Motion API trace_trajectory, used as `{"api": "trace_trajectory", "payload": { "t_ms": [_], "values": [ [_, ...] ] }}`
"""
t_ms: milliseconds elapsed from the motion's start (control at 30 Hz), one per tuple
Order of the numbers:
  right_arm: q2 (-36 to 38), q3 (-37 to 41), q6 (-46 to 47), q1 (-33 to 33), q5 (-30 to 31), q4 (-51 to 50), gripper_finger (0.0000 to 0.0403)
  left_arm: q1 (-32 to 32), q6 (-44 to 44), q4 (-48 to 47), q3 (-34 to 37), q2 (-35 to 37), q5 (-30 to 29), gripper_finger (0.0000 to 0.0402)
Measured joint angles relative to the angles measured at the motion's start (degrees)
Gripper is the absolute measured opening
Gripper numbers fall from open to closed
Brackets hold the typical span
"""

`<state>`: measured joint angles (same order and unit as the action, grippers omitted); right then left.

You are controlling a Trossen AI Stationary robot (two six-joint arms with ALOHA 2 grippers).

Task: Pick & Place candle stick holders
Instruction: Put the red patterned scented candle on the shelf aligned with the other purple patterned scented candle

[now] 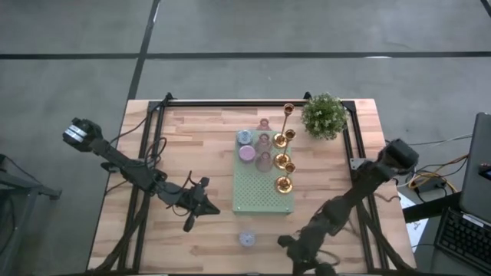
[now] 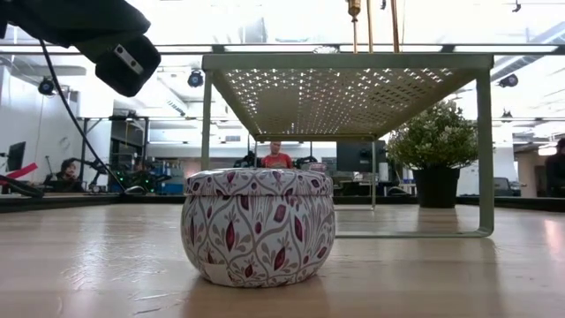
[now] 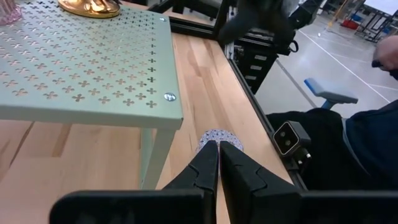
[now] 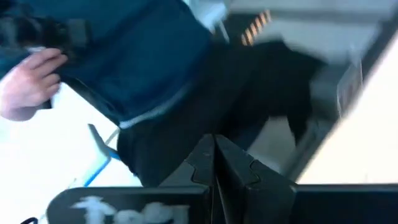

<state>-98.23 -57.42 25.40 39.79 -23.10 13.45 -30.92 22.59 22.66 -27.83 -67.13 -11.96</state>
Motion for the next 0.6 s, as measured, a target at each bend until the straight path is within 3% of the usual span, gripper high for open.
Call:
{"api": "trace_trajectory", "payload": {
  "t_ms": [133, 367, 467, 600],
  "values": [
    [8.2, 1.2, -7.0, 0.0, 1.7, 0.1, 0.0008, 0.0, -0.7, 0.0, 0.0, 0.0, 0.0, 0.0019],
    [24.7, 11.2, -13.7, 1.4, 16.6, -1.6, 0.0008, -2.3, -1.0, 3.0, 0.0, -1.8, -0.1, 0.0021],
    [31.8, 16.7, -13.6, 1.6, 23.4, -1.0, 0.0008, -3.7, -0.9, 6.3, 0.0, -3.5, -0.3, 0.004],
    [39.6, 22.7, -13.7, 0.6, 28.2, -0.3, 0.0008, -5.6, -1.0, 8.1, -1.2, -6.4, -2.7, 0.0087]
  ]
}}
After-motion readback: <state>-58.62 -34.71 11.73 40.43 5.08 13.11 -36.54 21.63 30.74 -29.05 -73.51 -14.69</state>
